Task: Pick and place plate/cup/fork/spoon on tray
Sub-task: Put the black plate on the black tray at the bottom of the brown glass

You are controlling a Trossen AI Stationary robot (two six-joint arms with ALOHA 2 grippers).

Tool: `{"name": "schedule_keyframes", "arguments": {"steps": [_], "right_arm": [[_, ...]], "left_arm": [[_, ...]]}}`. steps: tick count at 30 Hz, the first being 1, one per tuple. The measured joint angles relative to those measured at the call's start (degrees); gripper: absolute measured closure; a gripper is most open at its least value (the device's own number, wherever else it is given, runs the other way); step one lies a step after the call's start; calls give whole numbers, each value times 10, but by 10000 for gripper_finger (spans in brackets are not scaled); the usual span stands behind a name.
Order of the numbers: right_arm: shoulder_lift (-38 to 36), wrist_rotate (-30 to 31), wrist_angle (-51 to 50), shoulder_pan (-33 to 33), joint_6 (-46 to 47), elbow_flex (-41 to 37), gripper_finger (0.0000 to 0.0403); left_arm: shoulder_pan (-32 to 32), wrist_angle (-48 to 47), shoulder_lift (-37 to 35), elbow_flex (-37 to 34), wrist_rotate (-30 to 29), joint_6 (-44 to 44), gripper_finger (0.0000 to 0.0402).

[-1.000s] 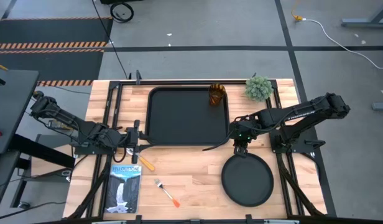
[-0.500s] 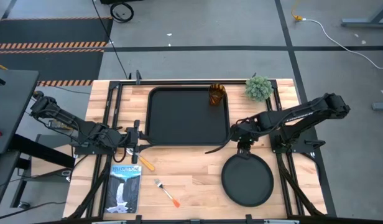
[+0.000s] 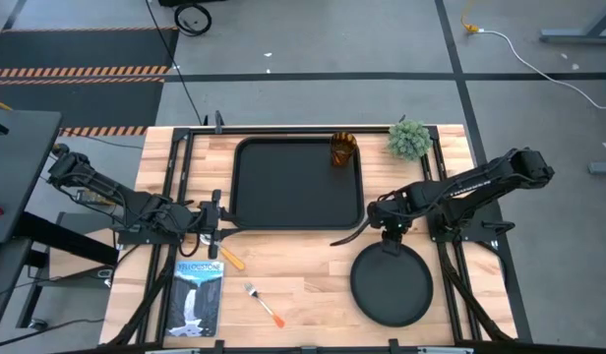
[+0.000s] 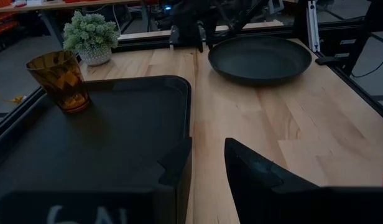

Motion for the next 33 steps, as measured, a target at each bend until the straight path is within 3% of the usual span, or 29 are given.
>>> {"name": "schedule_keyframes", "arguments": {"steps": [14, 33], "right_arm": [[19, -23, 2, -45, -17, -4, 213], [63, -42, 12, -44, -43, -4, 212]], "left_arm": [[0, 0, 0, 1, -2, 2, 299], [0, 0, 0, 1, -2, -26, 299]]}}
